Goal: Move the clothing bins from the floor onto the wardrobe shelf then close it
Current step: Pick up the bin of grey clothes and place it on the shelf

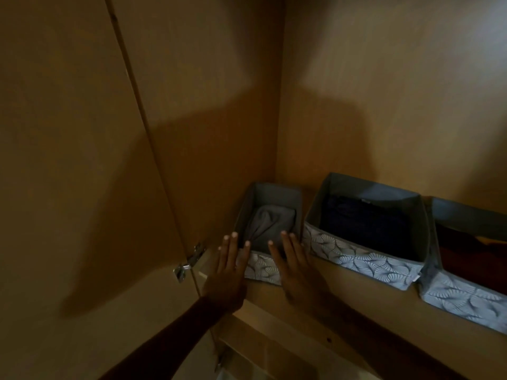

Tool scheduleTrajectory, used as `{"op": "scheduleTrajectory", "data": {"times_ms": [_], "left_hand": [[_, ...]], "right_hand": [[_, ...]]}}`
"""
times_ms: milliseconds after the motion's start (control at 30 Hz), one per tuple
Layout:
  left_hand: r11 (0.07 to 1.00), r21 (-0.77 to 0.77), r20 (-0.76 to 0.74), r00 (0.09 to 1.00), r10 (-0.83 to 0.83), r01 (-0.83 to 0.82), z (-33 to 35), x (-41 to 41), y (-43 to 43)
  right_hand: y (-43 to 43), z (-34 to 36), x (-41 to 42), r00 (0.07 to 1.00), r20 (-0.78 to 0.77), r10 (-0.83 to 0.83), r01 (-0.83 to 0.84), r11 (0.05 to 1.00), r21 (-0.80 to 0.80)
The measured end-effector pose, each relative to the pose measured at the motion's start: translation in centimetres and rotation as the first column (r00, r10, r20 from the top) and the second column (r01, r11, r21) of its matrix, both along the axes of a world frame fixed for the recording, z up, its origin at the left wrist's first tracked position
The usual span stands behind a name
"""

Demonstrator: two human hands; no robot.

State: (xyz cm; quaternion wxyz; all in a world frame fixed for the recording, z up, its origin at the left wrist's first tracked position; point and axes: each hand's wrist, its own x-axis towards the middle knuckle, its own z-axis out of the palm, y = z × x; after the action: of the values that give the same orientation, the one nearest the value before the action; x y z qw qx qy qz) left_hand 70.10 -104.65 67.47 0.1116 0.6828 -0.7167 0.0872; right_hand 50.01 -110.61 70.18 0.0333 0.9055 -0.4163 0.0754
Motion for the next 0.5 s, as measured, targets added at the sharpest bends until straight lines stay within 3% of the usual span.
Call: {"op": "scheduleTrajectory", "data": {"times_ms": [133,333,500], "left_hand": [[0.999,0.044,0.112,0.994,-0.003,-0.002,0.6,0.7,-2.2],[0.998,0.06,0.114,0.993,0.007,-0.013,0.7,0.9,-8.0],[0.975,0.22,0.111,0.994,-0.011,-0.013,2.8,0.7,-11.8]], "right_hand": [[-1.5,0.1,0.9,0.998,-0.015,-0.061,0.06,0.996,-0.06],[-4.6,0.4,2.3,0.983,-0.037,-0.182,0.178,0.98,-0.087],[-7.9,1.2,3.2,0.952,-0.136,-0.274,0.252,0.954,-0.163]]}}
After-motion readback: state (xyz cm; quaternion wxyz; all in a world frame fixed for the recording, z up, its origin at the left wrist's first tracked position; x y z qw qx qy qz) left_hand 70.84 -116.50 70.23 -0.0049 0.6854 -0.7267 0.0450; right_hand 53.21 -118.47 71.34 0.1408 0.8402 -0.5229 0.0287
